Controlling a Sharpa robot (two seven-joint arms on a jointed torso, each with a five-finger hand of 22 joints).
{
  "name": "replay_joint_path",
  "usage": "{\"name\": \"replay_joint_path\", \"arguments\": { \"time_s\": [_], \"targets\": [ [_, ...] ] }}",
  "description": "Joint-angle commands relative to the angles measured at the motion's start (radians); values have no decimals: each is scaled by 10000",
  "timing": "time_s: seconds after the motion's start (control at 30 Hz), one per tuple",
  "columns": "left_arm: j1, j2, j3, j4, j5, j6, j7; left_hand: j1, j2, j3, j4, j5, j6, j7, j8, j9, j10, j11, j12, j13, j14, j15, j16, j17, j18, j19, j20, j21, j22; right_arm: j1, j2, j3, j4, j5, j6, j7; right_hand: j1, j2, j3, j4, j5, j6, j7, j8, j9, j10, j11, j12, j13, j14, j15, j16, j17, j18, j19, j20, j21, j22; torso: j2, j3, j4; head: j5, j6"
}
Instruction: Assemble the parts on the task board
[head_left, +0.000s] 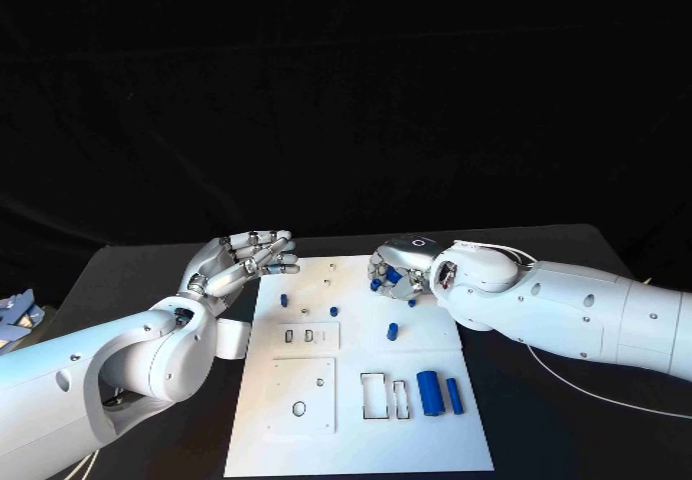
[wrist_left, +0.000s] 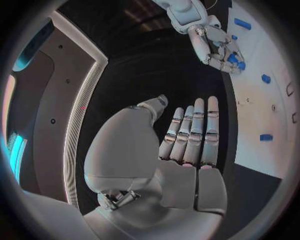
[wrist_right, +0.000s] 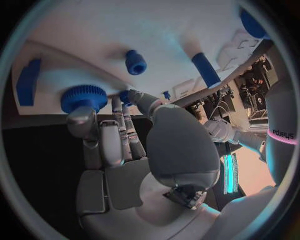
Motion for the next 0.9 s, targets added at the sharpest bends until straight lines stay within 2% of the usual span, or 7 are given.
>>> {"name": "replay_joint_path", "arguments": {
  "time_s": [0.03, 0.37, 0.4, 0.43, 0.47, 0.6, 0.9],
  "targets": [
    [10, 2, 9, 23, 32, 206, 18, -79, -9, 61, -30, -56, 80, 305, -27, 5, 53, 13, -34, 8, 62, 19, 57, 11, 113, 94, -4, 28, 14, 2, 39, 5, -13, -147, 10, -111, -18, 116, 91, 55, -80, 125, -30, 69, 47, 103, -25, 83, 26, 370, -49, 118, 103, -106, 100, -12, 134, 161, 47, 23, 10, -11, -2],
    [10, -3, 9, 12, 32, 231, -61, -100, -22, 76, -57, -56, 48, 337, -53, -4, 14, 34, -63, 0, 31, 30, 48, 21, 103, 96, -13, 76, 37, 2, 104, 6, -22, -104, -406, -197, -86, 333, 214, 309, -130, 371, -163, 279, 279, 341, -153, 305, 146, 364, -162, 280, 226, -154, 223, -62, 401, 551, 90, 38, 12, 22, -43],
    [10, -5, 9, 9, 32, 234, -71, -104, -23, 82, -67, -56, 38, 345, -60, -6, 1, 41, -70, -1, 18, 36, 43, 23, 99, 91, -14, 88, 43, 2, 106, 6, -16, -102, -489, -217, -60, 379, 243, 323, -172, 415, -186, 322, 322, 371, -173, 335, 166, 364, -177, 298, 238, -157, 229, -74, 420, 581, 94, 41, 8, 25, -41],
    [10, -8, 9, 6, 32, 237, -84, -107, -25, 86, -74, -57, 30, 352, -67, -9, -10, 47, -75, -2, 6, 40, 39, 25, 96, 86, -14, 96, 47, 2, 106, 6, -9, -100, -592, -242, 22, 481, 351, 338, -524, 466, -230, 409, 432, 411, -212, 396, 215, 359, -215, 330, 249, -164, 241, -108, 467, 657, 96, 44, 8, 31, -31],
    [10, -10, 9, 3, 32, 237, -91, -107, -25, 86, -74, -57, 30, 352, -67, -9, -10, 47, -75, -2, 6, 40, 39, 25, 96, 86, -14, 96, 47, 2, 106, 7, -3, -100, -664, -262, 37, 502, 381, 344, -570, 483, -240, 435, 465, 428, -223, 416, 230, 361, -221, 345, 264, -170, 254, -115, 491, 695, 96, 44, 8, 31, -31],
    [10, -18, 9, -7, 32, 235, -119, -109, -26, 94, -86, -57, 19, 361, -76, -12, -26, 54, -81, -4, -8, 46, 33, 27, 93, 79, -15, 107, 53, 2, 93, 12, 39, -99, -974, -322, 84, 552, 464, 348, -603, 559, -284, 544, 588, 487, -262, 481, 280, 362, -248, 377, 282, -181, 278, -138, 542, 781, 106, 49, -8, 54, -10],
    [10, -27, 9, -43, 32, 218, -146, -111, -26, 121, -127, -58, -14, 386, -103, -21, -78, 76, -93, -7, -53, 64, 18, 35, 83, 48, -14, 139, 69, 2, 242, 54, 92, -15, -1918, -553, 91, 547, 495, 355, -614, 627, -339, 663, 721, 539, -301, 540, 329, 361, -280, 398, 282, -184, 282, -164, 568, 830, 134, 54, 11, 99, 99]
  ]
}}
